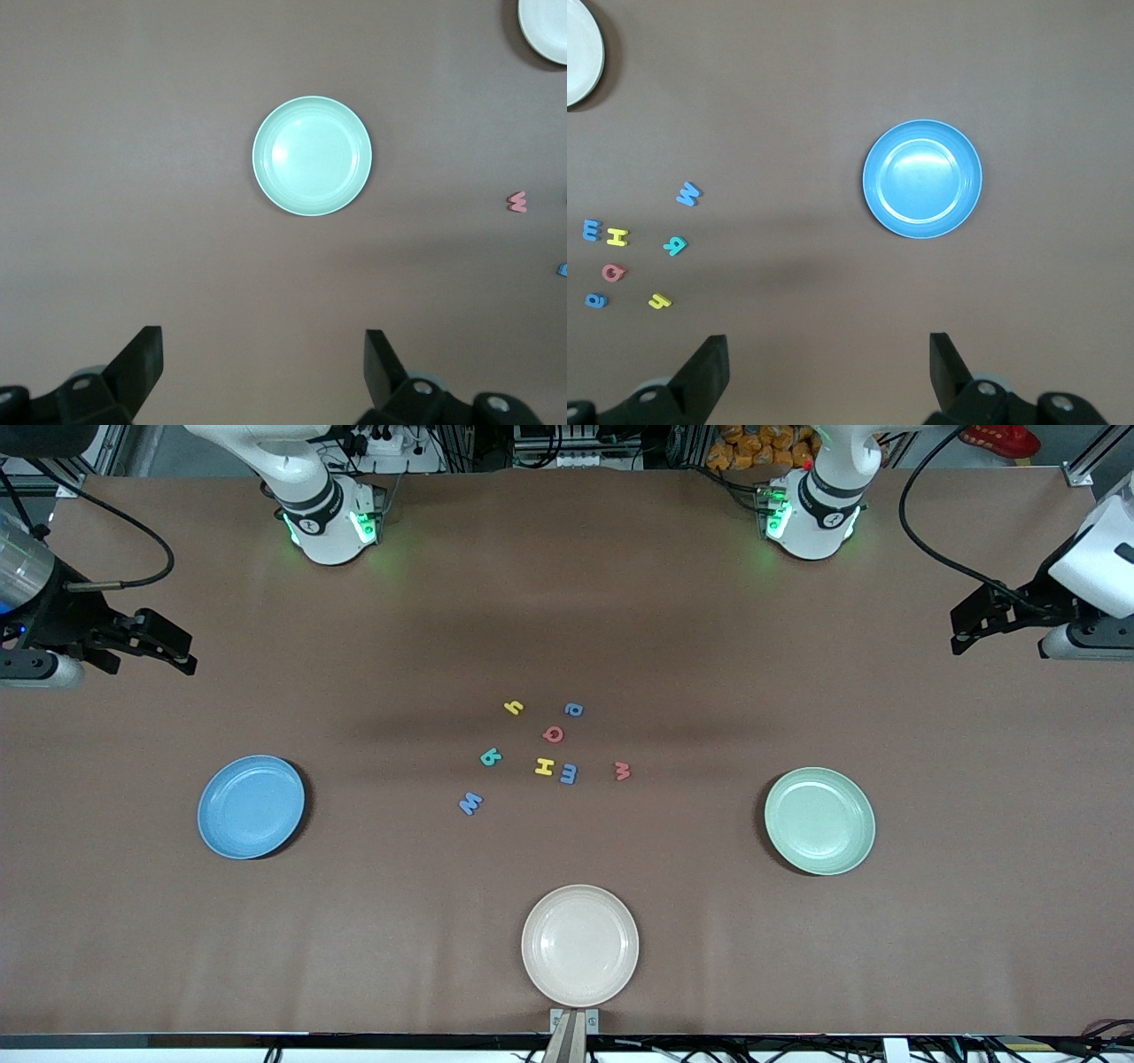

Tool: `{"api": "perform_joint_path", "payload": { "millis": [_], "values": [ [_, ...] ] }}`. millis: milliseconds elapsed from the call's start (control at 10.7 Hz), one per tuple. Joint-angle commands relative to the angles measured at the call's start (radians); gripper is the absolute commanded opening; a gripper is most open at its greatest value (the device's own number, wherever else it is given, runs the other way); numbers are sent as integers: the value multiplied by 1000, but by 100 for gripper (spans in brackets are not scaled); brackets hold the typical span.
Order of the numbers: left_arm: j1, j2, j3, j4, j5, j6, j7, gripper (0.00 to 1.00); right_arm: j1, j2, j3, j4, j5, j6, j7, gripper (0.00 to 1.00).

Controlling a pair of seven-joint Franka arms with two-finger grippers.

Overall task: Sort uppercase to blue plate, lowercase to green plate
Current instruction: 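Move the left gripper toward the letters while the right gripper moves out, then grasp the pink w with the left gripper while the right gripper advances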

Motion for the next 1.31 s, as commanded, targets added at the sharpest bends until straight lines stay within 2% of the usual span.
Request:
{"api": "perform_joint_path", "payload": {
  "millis": [0,187,280,560,840,1213],
  "values": [
    [-22,69,-36,-7,-28,3,-40,100,0,-4,4,3,-6,-7,18,100],
    [-45,146,-91,-14,-38,73,-141,100,-1,-2,4,3,5,-9,20,100],
    [-91,186,-96,-19,-34,113,-226,100,2,1,4,2,5,-9,20,100],
    [-208,328,-98,-19,-27,257,-383,100,51,10,10,6,9,2,21,100],
    [-355,479,-96,-19,-21,441,-674,100,112,50,10,12,9,30,40,100],
    [-424,667,-96,-15,85,650,-822,100,168,70,9,5,37,44,80,100]
  ]
}}
